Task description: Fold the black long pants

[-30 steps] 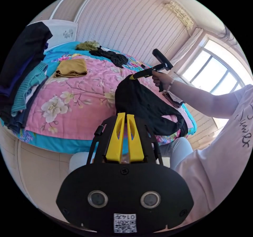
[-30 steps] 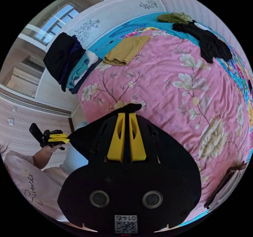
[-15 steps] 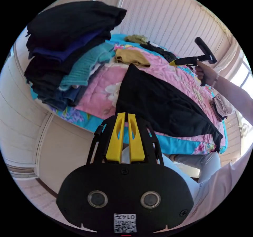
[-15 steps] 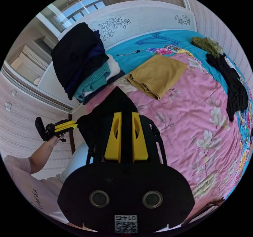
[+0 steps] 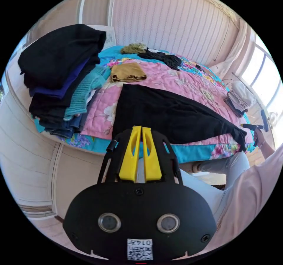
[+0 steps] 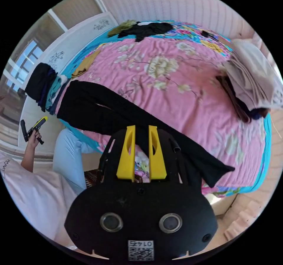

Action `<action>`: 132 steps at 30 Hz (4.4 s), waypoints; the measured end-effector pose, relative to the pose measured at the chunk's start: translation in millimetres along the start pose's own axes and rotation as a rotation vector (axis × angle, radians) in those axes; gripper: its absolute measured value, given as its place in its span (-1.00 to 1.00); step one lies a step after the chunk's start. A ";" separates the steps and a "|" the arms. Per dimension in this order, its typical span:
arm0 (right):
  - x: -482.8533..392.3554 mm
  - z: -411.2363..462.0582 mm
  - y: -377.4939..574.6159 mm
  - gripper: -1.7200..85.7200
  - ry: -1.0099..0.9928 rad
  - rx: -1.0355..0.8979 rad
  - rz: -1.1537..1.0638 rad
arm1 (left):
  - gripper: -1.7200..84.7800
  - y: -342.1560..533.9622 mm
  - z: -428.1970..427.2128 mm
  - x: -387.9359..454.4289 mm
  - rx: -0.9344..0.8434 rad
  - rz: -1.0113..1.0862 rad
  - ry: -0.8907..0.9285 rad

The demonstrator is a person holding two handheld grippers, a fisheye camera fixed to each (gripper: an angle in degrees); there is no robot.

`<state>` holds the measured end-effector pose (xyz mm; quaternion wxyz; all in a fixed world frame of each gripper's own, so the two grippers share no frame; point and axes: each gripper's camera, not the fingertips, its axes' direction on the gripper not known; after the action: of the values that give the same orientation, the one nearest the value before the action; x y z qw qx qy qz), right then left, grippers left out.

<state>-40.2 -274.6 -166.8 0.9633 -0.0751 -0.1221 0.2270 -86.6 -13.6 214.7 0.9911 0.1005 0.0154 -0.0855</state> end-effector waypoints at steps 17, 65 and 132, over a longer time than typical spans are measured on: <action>210.5 -155.0 104.2 -0.70 -0.016 0.201 0.527 | -0.83 -82.2 210.8 306.0 -0.179 0.603 0.236; 252.4 -471.3 135.0 -0.73 -0.103 -0.013 0.396 | -0.82 17.6 372.3 356.3 -0.389 0.791 0.326; 324.8 -482.1 102.9 -0.93 -0.236 -0.032 0.526 | -0.98 25.5 405.6 290.1 -0.429 0.627 0.264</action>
<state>328.1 -78.4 -584.4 0.8490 -0.0923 -0.2134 0.4745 208.9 -119.2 603.2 0.9571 -0.0990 0.1287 0.2400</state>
